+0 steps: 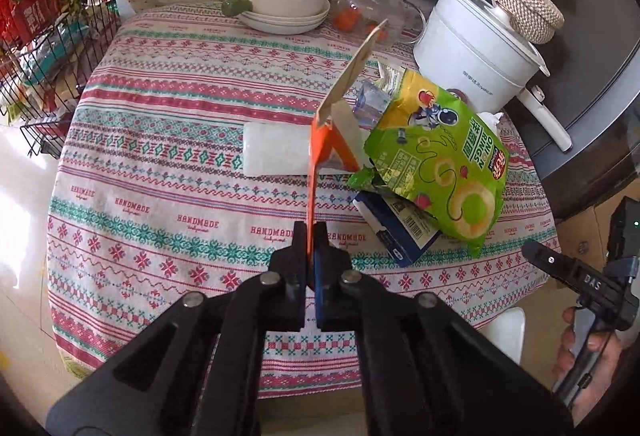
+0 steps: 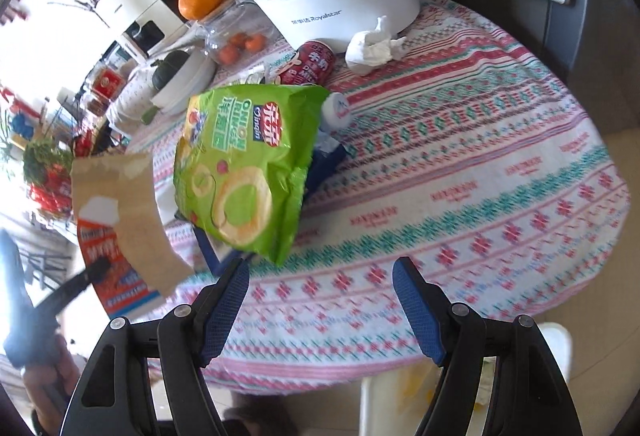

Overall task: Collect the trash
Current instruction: 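Grasp the green chip bag with the right gripper while the left gripper holds the carton, then carry the carton and chip bag over the white bin and open both grippers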

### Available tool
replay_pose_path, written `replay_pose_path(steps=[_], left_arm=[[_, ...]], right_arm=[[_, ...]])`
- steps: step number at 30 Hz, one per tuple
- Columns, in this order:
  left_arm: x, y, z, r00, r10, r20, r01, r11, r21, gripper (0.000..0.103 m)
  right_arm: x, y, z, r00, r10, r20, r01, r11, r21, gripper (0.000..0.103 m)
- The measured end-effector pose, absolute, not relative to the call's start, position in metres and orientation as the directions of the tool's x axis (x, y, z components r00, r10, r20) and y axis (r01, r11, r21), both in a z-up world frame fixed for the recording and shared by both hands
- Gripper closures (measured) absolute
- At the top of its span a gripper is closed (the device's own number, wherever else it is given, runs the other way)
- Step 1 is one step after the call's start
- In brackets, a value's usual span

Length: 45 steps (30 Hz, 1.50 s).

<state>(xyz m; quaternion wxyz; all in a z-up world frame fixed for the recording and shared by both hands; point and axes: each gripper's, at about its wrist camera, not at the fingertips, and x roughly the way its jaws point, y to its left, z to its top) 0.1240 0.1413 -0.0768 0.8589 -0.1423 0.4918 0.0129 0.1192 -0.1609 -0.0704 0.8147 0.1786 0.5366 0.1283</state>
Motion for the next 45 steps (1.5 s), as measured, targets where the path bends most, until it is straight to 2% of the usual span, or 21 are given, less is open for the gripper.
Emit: replay_pose_path(steps=[10,12,14,17,23,34,45], left_arm=[[0.117,0.141,-0.073,0.517,-0.177,-0.838,-0.134,0.950,-0.283,0.100],[0.116,0.140,-0.073,0.518,-0.176,-0.837,-0.129,0.951,-0.280,0.100],[0.115,0.140,-0.073,0.519,-0.175,-0.837,-0.126,0.953,-0.277,0.100],[0.114,0.142,-0.072,0.520,-0.178,-0.836,-0.125,0.952,-0.281,0.100],[0.107,0.143,-0.065,0.537,-0.199,-0.820,-0.110,0.947,-0.302,0.100],[0.091,0.120,-0.046,0.573,-0.273,-0.773,-0.001,0.943,-0.334,0.100],[0.081,0.064,-0.048,0.492,-0.423,-0.761,0.171,0.904,-0.392,0.100]], right_arm=[[0.159,-0.130,-0.107,0.414,0.502,-0.759,0.041,0.823,0.567,0.029],[0.162,-0.123,-0.108,0.420,0.501,-0.757,0.030,0.826,0.563,0.035],[0.163,-0.118,-0.109,0.423,0.504,-0.753,0.011,0.828,0.560,0.054],[0.163,-0.113,-0.106,0.419,0.523,-0.742,-0.018,0.822,0.570,0.076],[0.149,-0.118,-0.077,0.437,0.603,-0.667,-0.080,0.765,0.639,0.091],[0.096,-0.153,-0.014,0.521,0.570,-0.635,-0.184,0.802,0.569,0.094],[0.034,-0.218,0.017,0.571,0.511,-0.643,-0.158,0.836,0.525,0.094]])
